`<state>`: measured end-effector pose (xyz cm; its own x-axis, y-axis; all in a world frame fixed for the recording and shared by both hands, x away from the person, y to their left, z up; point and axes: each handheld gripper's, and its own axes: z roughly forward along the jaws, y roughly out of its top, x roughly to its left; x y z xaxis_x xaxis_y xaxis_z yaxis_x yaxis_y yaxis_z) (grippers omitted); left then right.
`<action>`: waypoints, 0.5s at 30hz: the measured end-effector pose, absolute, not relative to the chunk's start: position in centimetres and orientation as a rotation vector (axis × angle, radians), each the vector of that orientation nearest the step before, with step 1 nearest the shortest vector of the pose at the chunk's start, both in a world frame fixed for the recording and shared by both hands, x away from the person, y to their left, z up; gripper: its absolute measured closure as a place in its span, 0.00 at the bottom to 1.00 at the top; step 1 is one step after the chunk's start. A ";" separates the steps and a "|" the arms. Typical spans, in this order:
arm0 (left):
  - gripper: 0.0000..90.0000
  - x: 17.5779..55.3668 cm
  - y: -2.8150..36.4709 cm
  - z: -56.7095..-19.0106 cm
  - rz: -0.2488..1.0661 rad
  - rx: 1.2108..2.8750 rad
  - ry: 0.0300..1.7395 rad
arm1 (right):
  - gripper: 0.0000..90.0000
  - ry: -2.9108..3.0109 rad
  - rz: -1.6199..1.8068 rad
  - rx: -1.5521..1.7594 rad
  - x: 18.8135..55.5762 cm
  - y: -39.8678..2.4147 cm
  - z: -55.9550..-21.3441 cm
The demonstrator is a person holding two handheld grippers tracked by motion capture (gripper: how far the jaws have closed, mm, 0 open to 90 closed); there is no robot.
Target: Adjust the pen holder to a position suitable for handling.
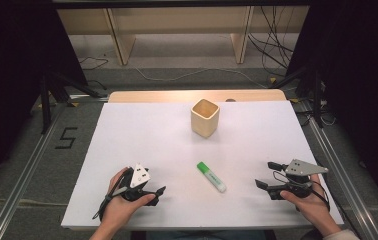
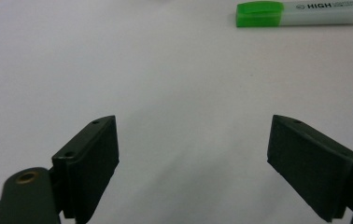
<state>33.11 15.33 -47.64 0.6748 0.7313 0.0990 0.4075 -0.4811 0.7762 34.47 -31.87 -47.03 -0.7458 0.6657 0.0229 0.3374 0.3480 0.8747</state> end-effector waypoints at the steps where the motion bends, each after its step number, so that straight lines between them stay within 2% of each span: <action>1: 0.18 33.2 15.5 -47.7 0.546 2.129 0.878 | 0.20 2.278 1.356 0.882 34.5 -31.8 -47.0; 15: 0.19 33.2 16.0 -47.8 0.547 2.109 0.892 | 0.20 2.273 1.358 0.904 34.9 -31.3 -46.9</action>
